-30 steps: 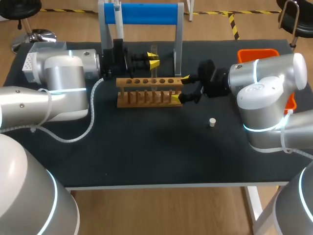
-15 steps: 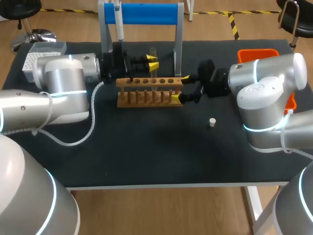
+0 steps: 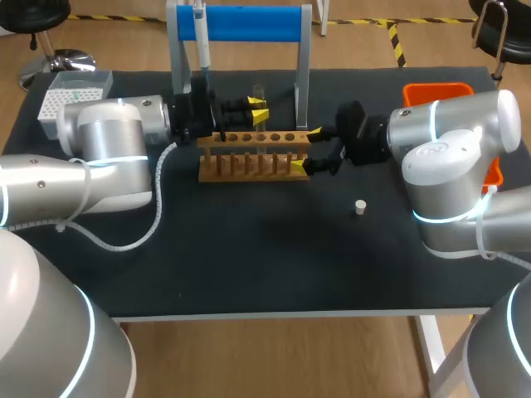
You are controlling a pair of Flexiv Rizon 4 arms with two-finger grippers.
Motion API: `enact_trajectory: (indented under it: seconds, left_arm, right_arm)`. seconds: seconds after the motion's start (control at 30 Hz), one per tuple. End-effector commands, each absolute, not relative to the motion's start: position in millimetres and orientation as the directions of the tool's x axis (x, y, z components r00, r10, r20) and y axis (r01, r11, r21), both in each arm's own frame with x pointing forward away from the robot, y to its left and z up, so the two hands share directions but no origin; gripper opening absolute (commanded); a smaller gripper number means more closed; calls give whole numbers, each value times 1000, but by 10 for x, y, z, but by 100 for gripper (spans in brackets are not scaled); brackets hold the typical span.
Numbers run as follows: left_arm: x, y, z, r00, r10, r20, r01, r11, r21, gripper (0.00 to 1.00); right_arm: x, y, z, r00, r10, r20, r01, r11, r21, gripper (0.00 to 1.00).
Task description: Invert the test tube, pick up the pipette, mount the tip to pipette, aspirate from beaker and dispense into the tube, eject the tip, return the pipette, and cap with the stopper.
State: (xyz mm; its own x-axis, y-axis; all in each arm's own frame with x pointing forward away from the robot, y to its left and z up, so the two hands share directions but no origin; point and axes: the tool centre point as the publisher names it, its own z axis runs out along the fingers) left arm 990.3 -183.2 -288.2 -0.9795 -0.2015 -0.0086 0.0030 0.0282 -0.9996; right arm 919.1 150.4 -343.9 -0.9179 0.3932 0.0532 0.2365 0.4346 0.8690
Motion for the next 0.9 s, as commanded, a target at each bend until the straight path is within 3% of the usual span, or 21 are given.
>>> enact_trajectory:
  seconds: [0.03,0.37,0.4,0.43,0.9]
  left_arm:
    - [9933,-1841,-2931,-980,-196,-8,4,21,-1000,0]
    - [9933,-1836,-2965,-981,-195,-6,4,9,-1000,0]
    - [9931,-1835,-2967,-982,-190,-4,5,-3,-1000,43]
    - [9926,-1833,-2962,-982,-190,-4,5,-2,-1000,100]
    - [9712,-1589,-2439,-986,-162,-30,17,76,-997,100]
  right_arm:
    - [9188,1504,-3441,-918,394,53,237,435,869,100]
    - [9188,1504,-3441,-918,394,53,237,435,869,100]
    - [9188,1504,-3441,-918,394,53,237,435,869,100]
    - [9188,1504,-3441,-918,394,53,237,435,869,100]
    - [9188,1504,-3441,-918,394,53,237,435,869,100]
